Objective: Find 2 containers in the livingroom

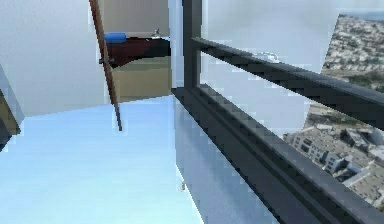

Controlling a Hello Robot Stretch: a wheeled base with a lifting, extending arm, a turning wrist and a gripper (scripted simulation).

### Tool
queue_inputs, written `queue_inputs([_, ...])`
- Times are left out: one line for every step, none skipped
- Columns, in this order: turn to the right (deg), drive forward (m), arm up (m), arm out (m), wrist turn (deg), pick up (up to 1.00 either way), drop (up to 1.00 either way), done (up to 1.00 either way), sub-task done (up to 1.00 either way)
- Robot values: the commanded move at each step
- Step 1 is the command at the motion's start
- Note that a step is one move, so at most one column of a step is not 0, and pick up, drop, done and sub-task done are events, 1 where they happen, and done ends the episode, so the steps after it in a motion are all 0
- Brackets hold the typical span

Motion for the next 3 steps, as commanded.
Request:
queue_inputs([45.0,0.00,0.00,0.00,0.0,0.00,0.00,0.00,0.00])
queue_inputs([-3.0,0.00,0.00,0.00,0.0,0.00,0.00,0.00,0.00])
queue_inputs([-45.0,0.00,0.00,0.00,0.0,0.00,0.00,0.00,0.00])
